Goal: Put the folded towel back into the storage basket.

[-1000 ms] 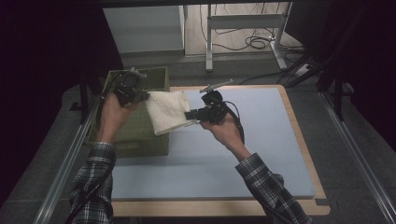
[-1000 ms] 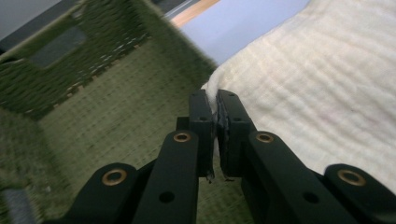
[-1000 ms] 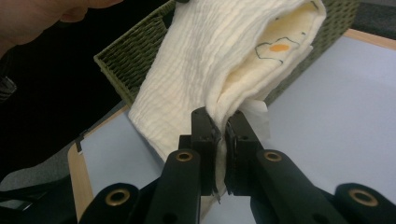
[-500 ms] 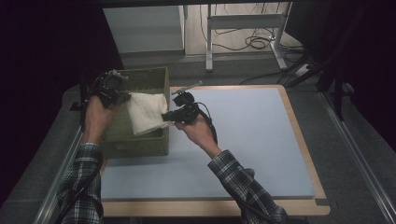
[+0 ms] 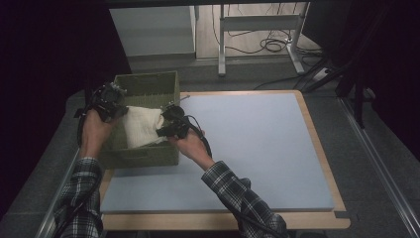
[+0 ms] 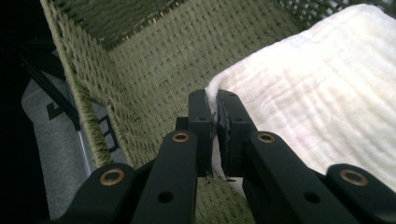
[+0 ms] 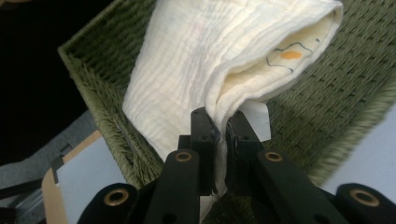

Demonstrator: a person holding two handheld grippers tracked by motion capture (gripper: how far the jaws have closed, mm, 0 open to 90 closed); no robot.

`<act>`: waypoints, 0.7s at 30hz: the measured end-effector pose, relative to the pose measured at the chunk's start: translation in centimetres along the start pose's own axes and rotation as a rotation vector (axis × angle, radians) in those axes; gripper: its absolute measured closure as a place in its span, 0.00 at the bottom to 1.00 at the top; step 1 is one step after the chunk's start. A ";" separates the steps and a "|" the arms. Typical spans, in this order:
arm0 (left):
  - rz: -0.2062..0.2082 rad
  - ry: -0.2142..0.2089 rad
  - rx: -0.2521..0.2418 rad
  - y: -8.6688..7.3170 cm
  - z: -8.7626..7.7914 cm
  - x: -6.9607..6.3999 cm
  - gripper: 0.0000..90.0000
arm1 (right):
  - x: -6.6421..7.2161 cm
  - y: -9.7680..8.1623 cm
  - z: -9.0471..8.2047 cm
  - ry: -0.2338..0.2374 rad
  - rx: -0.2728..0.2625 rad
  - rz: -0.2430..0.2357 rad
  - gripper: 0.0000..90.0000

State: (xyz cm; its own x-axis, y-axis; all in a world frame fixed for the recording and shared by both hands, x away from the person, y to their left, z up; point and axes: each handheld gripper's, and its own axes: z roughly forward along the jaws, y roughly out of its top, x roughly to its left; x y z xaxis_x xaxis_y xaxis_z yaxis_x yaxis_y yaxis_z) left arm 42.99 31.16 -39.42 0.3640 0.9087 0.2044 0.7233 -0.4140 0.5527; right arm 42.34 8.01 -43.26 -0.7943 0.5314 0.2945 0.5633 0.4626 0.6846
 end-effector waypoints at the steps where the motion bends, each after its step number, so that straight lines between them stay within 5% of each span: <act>1: 0.002 0.000 0.005 -0.1 0.2 0.0 0.95 | 0.1 0.0 0.3 -0.007 0.009 -0.002 0.92; 10: 0.033 0.010 0.043 -0.4 2.9 -0.7 0.94 | 0.8 0.0 1.8 -0.051 0.086 -0.002 0.90; 13: 0.026 0.007 0.045 -0.5 3.6 -0.9 0.93 | 0.7 -0.3 2.3 -0.039 0.114 -0.001 0.81; 21: -0.014 -0.029 0.007 -0.7 4.4 -1.2 0.65 | 0.6 0.4 0.8 -0.049 0.057 -0.044 0.70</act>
State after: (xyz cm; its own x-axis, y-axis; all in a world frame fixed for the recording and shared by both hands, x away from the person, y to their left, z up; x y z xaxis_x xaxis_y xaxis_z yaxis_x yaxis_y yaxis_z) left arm 44.62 30.13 -43.63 0.3703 0.9127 0.1727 0.7328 -0.4013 0.5495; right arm 42.31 9.08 -43.31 -0.8074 0.5430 0.2310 0.5412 0.5255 0.6564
